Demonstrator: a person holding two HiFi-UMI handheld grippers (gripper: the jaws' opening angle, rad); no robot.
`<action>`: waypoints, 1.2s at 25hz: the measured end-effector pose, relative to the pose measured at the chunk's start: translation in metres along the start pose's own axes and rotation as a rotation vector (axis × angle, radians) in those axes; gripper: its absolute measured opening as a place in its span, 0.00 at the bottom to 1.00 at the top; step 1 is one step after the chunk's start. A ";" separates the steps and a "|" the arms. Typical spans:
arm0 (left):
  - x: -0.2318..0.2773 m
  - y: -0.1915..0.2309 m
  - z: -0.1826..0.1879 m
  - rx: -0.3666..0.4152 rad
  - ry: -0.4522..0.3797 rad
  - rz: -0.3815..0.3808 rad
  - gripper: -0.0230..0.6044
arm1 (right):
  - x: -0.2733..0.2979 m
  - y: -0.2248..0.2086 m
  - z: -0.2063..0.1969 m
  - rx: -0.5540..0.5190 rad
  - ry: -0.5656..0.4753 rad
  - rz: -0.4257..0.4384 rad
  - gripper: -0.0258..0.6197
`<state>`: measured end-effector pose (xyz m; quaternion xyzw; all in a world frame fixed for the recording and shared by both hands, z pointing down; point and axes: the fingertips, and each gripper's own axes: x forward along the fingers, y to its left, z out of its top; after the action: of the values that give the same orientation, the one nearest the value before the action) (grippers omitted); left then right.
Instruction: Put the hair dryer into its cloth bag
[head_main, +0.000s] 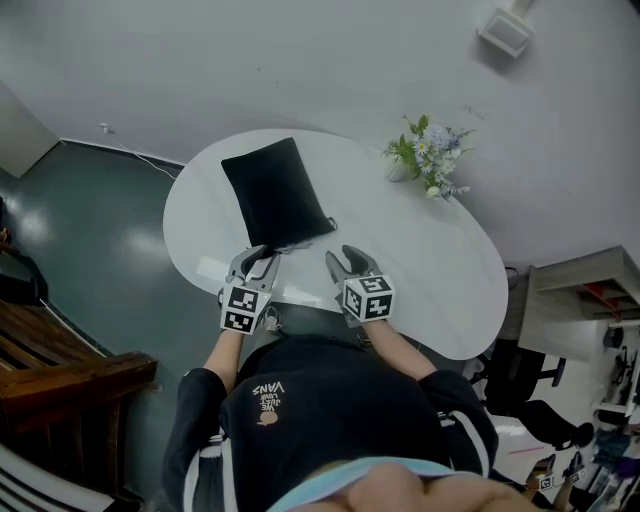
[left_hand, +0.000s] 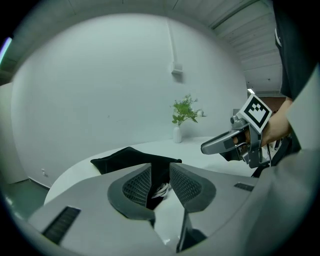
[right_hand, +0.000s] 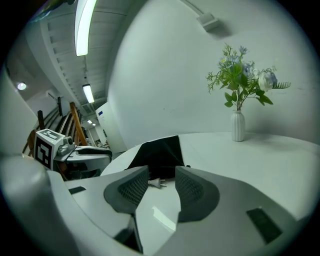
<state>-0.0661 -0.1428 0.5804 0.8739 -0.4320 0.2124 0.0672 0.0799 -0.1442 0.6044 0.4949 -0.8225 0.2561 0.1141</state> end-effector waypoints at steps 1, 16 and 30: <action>-0.003 -0.004 0.001 -0.002 -0.010 0.010 0.24 | -0.006 0.000 0.000 -0.004 -0.007 0.005 0.31; -0.064 -0.044 0.006 -0.068 -0.107 0.179 0.08 | -0.081 0.008 -0.010 -0.023 -0.064 0.098 0.15; -0.093 -0.082 -0.002 -0.089 -0.119 0.201 0.07 | -0.124 0.020 -0.034 -0.024 -0.042 0.142 0.14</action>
<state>-0.0526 -0.0243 0.5479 0.8336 -0.5295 0.1463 0.0585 0.1198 -0.0249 0.5723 0.4392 -0.8607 0.2433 0.0841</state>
